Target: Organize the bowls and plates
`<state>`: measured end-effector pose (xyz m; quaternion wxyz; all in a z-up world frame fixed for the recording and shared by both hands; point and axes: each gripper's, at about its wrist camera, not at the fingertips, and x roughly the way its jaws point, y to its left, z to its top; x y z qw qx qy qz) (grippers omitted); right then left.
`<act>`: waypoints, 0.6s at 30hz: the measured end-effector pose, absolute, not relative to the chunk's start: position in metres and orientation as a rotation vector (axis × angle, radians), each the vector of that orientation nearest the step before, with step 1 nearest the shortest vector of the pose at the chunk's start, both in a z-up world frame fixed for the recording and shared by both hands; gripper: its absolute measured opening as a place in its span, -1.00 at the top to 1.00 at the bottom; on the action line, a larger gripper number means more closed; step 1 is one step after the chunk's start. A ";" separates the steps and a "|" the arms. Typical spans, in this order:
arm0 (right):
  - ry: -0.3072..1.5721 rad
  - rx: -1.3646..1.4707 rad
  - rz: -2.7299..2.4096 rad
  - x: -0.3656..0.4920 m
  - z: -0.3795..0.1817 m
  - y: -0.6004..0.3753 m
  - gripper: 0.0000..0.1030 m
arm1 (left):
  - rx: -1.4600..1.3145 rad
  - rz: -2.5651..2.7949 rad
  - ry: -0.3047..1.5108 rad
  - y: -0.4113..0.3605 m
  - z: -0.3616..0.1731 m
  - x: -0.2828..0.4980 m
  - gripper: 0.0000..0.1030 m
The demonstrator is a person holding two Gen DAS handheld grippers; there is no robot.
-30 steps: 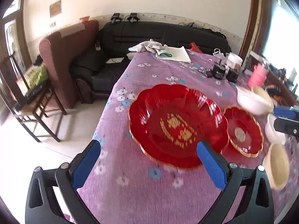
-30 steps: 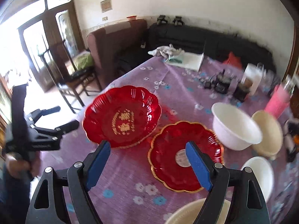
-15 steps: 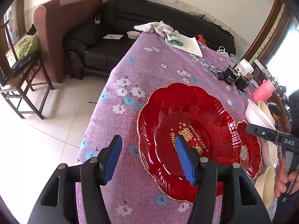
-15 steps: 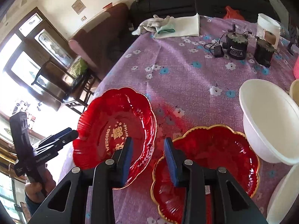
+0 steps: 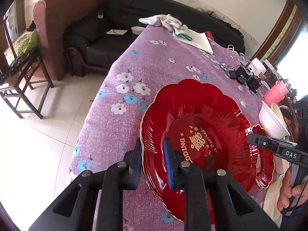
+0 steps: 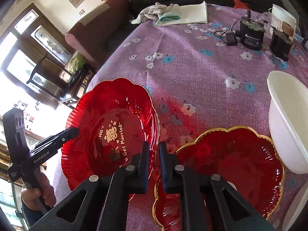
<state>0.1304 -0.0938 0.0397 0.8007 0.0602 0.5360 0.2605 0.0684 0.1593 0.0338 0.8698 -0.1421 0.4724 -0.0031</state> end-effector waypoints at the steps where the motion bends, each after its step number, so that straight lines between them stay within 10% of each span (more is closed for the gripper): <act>1: 1.144 0.121 0.559 0.127 0.041 -0.093 0.78 | -0.290 -0.003 0.989 0.158 0.035 0.066 0.61; 18: 1.118 0.156 0.650 0.059 0.062 -0.101 0.77 | -0.255 0.016 0.927 0.148 0.062 -0.017 0.41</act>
